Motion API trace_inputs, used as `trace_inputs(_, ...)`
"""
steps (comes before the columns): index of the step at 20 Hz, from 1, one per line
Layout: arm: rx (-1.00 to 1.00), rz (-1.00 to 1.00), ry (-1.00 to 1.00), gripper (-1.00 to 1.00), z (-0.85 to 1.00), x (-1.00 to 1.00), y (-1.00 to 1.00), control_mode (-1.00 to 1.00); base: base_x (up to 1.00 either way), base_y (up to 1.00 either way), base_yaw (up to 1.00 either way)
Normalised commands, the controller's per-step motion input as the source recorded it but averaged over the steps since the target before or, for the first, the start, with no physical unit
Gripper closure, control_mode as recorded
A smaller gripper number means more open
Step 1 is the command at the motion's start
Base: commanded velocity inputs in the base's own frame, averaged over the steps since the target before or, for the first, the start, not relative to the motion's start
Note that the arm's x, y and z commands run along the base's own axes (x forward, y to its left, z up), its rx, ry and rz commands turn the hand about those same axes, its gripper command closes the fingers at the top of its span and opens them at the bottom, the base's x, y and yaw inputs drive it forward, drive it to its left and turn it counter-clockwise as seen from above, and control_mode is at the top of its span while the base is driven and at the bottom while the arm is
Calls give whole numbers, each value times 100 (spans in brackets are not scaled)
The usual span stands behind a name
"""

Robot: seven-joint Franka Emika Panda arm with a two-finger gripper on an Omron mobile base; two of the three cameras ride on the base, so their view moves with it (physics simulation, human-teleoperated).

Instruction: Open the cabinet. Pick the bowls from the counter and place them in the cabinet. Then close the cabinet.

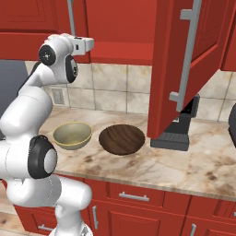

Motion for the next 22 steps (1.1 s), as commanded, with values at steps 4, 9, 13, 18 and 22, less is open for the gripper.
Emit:
trace_inputs(4,0,0,0,-100,0,50,1,-100,0,0,0)
trace_inputs(9,0,0,0,100,-2,64,4,-100,0,0,0)
trace_inputs(13,-2,0,0,100,-13,86,19,-100,0,0,0)
trace_inputs(18,0,0,-4,100,-36,77,61,-100,0,0,0)
trace_inputs(22,0,0,-3,100,-45,65,100,-100,0,0,0)
